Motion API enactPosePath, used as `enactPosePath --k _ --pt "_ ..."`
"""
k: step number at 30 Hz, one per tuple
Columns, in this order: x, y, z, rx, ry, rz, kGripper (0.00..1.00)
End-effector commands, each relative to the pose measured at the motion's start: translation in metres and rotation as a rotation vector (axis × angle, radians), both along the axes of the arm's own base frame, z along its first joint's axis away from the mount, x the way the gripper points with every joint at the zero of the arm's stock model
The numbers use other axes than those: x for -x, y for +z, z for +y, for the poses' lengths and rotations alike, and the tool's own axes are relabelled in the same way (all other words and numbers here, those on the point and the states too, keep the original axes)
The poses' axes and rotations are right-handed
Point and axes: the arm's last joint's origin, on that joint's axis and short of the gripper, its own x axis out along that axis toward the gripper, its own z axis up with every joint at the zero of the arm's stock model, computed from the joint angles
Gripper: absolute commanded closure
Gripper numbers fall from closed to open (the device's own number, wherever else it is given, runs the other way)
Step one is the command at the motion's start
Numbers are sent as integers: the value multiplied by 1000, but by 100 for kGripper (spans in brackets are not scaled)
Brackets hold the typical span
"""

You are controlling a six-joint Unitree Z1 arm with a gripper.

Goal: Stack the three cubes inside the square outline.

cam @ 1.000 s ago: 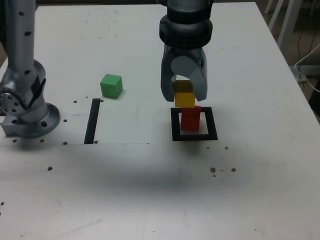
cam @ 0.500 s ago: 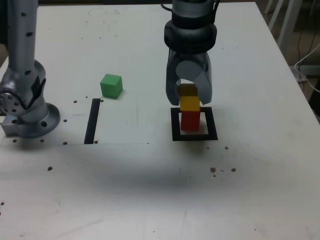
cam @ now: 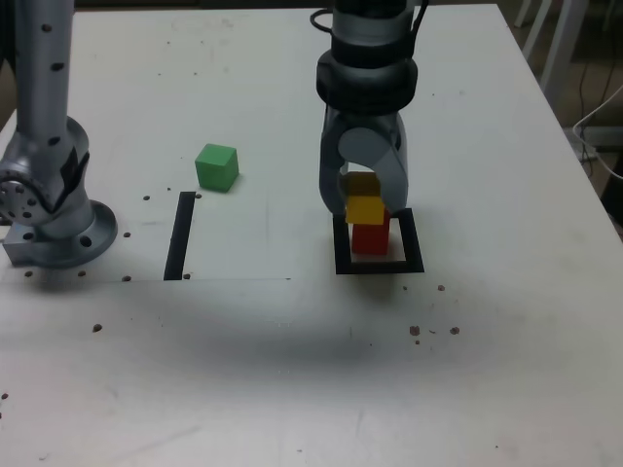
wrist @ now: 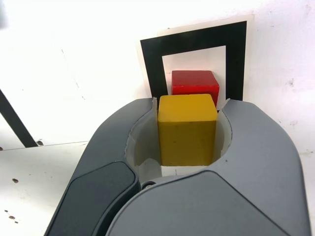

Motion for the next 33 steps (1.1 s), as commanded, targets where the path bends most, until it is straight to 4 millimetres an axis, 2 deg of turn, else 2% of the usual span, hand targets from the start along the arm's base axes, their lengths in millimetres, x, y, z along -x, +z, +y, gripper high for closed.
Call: enactPosePath --k 1,14,20,30,33 --pt "-1 -2 -1 2 0 -2 77" --pt "-2 -3 -1 2 0 -11 74" --pt "-1 -5 -1 2 0 -6 68" --pt "-3 -7 -1 4 0 -19 67" --pt "-4 -8 -1 5 0 -21 63"
